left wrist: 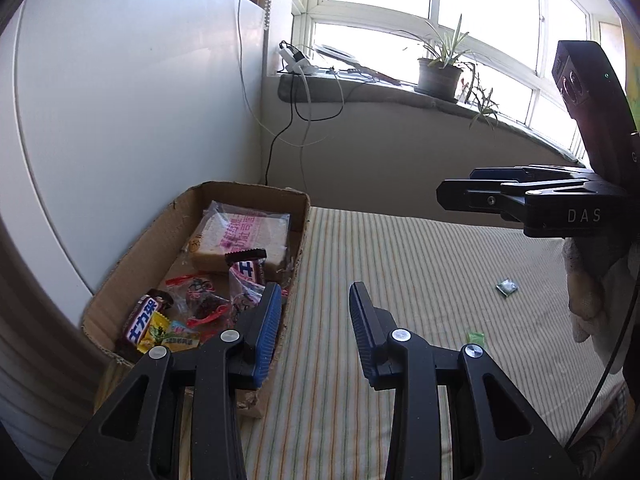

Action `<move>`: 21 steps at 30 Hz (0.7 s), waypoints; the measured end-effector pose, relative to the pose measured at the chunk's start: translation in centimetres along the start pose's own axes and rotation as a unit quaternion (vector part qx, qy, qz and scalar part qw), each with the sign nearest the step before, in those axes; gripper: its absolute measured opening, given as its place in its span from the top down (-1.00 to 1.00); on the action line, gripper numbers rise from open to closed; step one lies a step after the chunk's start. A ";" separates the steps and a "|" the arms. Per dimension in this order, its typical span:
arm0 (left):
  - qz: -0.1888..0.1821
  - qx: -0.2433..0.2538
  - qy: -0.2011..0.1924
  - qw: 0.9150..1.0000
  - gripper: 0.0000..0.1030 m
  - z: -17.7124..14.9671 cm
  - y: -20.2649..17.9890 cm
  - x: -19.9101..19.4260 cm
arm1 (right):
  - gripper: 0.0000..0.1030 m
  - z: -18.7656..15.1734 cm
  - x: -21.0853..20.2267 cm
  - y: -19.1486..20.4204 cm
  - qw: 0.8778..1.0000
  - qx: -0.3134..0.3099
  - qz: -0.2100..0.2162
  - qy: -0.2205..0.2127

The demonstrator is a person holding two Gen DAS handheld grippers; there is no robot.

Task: Organize snacks
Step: 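Move the left gripper to the green packet while the right reaches the mint packet, then close the left gripper on the green packet while the right grasps the mint packet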

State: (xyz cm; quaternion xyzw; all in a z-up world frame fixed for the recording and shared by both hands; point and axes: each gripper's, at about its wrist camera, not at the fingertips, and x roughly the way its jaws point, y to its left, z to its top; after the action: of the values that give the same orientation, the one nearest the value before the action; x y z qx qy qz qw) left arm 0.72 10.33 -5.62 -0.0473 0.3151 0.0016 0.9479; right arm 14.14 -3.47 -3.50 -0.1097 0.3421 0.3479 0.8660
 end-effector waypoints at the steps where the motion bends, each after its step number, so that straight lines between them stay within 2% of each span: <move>1: -0.005 0.002 0.001 1.000 0.20 0.0 -0.4 0.1 | -0.60 -0.3 -0.4 -0.7 1.000 0.003 -0.005 0.000; 3: -0.021 0.008 0.006 1.000 0.13 0.0 -1.4 0.4 | -0.60 -0.9 -1.1 -2.2 1.000 0.009 -0.017 0.001; 7: -0.053 0.026 0.024 0.998 0.12 -0.6 -3.8 1.3 | -0.60 -2.5 -2.3 -5.4 0.999 0.025 -0.038 0.008; 12: -0.120 0.032 0.060 0.990 0.12 -1.5 -7.0 3.3 | -0.60 -5.2 -3.0 -9.9 0.996 0.057 -0.052 0.033; 14: -0.134 0.044 0.074 0.987 0.13 -2.1 -8.6 4.1 | -0.60 -6.6 -3.1 -11.3 0.995 0.062 -0.065 0.044; 17: -0.158 0.064 0.095 0.981 0.13 -3.0 -10.8 5.1 | -0.60 -8.7 -2.9 -12.8 0.994 0.056 -0.061 0.068; 21: -0.158 0.081 0.118 0.977 0.17 -3.8 -12.8 6.5 | -0.60 -11.2 -2.4 -13.6 0.993 0.028 -0.063 0.093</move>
State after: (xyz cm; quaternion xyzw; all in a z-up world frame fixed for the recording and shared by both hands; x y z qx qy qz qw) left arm 4.04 -2.90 -11.37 -0.0194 0.4128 -0.1790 0.8928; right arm 16.30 -19.47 -10.81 -0.1387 0.4230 0.2714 0.8533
